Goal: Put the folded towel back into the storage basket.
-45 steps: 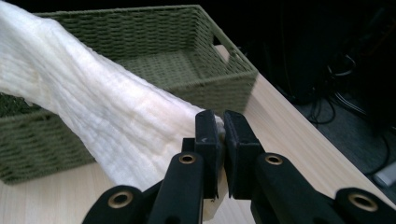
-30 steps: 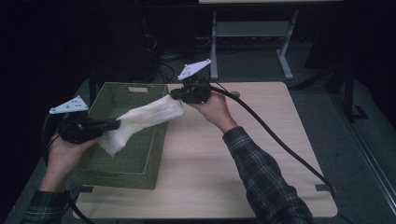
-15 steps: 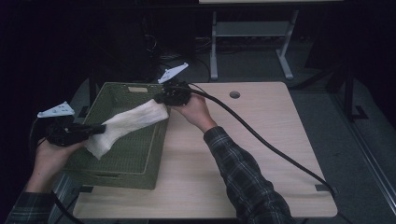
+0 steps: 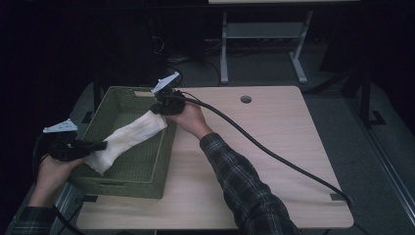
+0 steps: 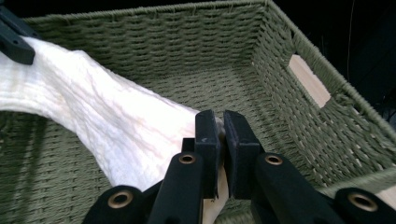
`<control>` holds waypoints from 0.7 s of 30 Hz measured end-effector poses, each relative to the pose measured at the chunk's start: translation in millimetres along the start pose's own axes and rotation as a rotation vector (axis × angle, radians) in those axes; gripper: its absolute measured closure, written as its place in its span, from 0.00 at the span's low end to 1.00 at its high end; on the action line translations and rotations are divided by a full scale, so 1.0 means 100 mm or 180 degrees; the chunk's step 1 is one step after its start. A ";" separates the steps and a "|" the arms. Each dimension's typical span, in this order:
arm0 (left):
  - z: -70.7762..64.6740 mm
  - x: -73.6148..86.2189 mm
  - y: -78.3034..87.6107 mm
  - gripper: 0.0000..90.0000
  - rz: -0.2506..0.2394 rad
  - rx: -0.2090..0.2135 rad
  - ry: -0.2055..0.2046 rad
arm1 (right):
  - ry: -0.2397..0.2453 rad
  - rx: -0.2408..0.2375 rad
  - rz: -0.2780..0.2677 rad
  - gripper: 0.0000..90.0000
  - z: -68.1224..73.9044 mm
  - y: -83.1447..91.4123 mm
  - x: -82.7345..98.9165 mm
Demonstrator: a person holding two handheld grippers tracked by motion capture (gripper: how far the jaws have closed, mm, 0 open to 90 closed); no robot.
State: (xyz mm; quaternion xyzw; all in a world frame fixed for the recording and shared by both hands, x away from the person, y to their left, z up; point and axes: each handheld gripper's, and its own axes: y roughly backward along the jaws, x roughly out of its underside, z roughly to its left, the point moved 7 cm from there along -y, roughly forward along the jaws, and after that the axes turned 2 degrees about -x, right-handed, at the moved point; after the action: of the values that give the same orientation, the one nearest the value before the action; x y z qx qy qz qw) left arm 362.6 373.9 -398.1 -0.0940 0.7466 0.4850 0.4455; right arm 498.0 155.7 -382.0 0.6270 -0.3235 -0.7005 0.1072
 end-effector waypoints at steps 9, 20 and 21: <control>0.06 0.08 -0.10 0.94 0.0153 -0.0053 0.0067 | -0.0028 -0.0002 0.0115 0.94 -0.05 -0.21 0.10; 0.10 0.09 -0.11 0.75 0.0210 -0.0177 0.0106 | -0.0045 0.0032 0.0197 0.94 -0.08 -0.30 0.17; 0.10 0.09 -0.11 0.73 0.0209 -0.0175 0.0104 | -0.0034 0.0043 0.0207 0.94 -0.09 -0.30 0.18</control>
State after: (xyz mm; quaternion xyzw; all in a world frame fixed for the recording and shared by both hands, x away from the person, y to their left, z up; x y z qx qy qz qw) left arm 369.2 379.5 -413.5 -0.0895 0.7429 0.5181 0.4143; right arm 510.6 165.9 -414.4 0.6131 -0.3490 -0.6978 0.1239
